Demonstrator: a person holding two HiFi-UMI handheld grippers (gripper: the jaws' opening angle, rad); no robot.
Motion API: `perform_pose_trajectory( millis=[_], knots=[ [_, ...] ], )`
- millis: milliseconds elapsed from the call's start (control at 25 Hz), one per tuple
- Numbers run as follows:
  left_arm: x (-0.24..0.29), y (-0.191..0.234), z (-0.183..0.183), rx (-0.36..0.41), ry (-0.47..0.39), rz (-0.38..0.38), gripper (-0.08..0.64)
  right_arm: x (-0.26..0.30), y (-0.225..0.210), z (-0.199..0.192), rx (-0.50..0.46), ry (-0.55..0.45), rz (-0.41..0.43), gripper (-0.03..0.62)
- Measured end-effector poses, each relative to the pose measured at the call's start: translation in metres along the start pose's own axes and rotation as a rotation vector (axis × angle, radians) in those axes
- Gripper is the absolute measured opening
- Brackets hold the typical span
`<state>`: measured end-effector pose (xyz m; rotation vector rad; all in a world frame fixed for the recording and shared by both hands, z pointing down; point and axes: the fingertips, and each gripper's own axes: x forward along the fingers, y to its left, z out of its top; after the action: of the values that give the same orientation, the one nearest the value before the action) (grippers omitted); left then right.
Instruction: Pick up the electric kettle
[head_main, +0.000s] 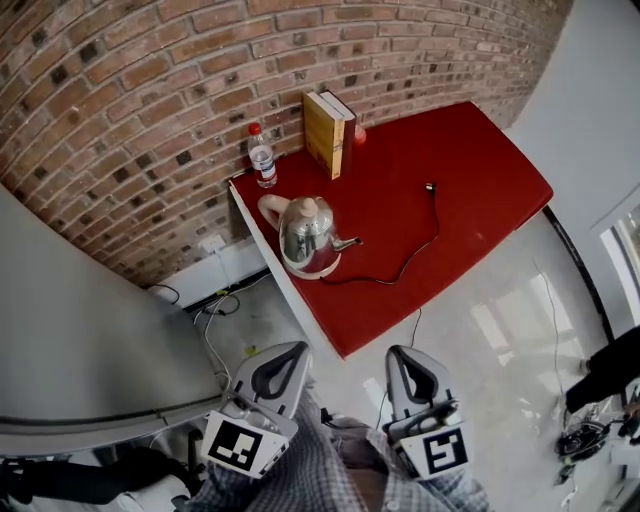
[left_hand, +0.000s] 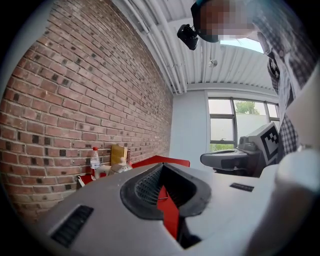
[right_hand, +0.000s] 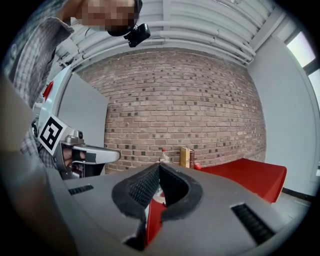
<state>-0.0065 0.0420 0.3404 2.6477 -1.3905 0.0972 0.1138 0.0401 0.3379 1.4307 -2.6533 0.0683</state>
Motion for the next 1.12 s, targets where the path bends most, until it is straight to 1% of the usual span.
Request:
perform_pose_trajectory(
  millis=[240, 400, 880, 1120],
  knots=[
    [0.024, 0.034, 0.007, -0.002, 0.023, -0.031, 0.006, 0.04, -0.005, 0.009, -0.003, -0.002, -0.017, 0.006],
    [0.042, 0.057, 0.012, -0.008, 0.02, -0.056, 0.006, 0.064, -0.008, 0.009, -0.011, 0.023, -0.039, 0.006],
    [0.088, 0.113, 0.014, 0.011, 0.049, -0.182, 0.006, 0.129, -0.018, 0.014, -0.002, 0.046, -0.145, 0.006],
    [0.1, 0.142, 0.003, -0.028, 0.078, -0.219, 0.006, 0.157, -0.017, 0.011, 0.006, 0.081, -0.185, 0.007]
  ],
)
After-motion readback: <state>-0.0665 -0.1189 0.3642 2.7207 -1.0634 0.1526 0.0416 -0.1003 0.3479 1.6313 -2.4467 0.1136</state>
